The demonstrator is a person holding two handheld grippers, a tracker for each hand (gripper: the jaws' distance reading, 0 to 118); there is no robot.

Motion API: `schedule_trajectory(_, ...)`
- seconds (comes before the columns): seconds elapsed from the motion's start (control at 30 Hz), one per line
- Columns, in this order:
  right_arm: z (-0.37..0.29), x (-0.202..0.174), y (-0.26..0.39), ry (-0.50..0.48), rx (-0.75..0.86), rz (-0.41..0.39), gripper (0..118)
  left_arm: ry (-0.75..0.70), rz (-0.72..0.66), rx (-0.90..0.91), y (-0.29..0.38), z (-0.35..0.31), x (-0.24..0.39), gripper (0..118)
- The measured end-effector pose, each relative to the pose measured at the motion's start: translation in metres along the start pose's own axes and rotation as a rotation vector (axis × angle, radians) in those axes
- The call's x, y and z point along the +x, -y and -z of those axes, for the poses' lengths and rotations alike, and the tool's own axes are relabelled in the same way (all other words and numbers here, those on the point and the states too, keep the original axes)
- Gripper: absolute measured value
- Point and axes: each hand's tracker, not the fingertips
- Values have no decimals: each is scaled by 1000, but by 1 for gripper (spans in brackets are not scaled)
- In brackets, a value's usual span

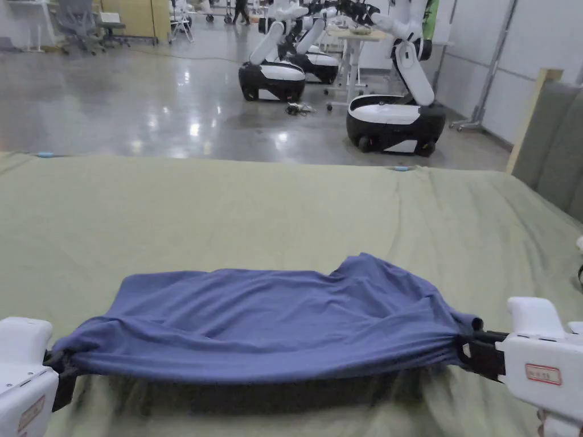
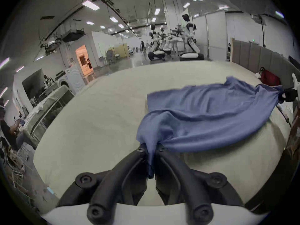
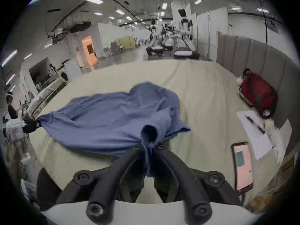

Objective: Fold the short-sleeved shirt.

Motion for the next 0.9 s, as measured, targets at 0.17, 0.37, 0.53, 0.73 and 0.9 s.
schedule_trajectory(0.17,-52,6,9,-40,-4,-21,13,62,25,-7,12,-49,-19,6)
schedule_trajectory(0.37,-29,5,81,-20,-179,-49,13,125,-18,-114,63,-44,-14,6)
schedule_trajectory(0.53,-9,8,110,-25,-190,0,36,142,-79,-148,81,-29,-13,7)
schedule_trajectory(0.73,-58,-19,74,31,119,-74,88,57,-71,23,52,-61,-14,104)
schedule_trajectory(0.9,-38,-79,37,-35,336,-90,88,89,-110,240,2,-47,25,104)
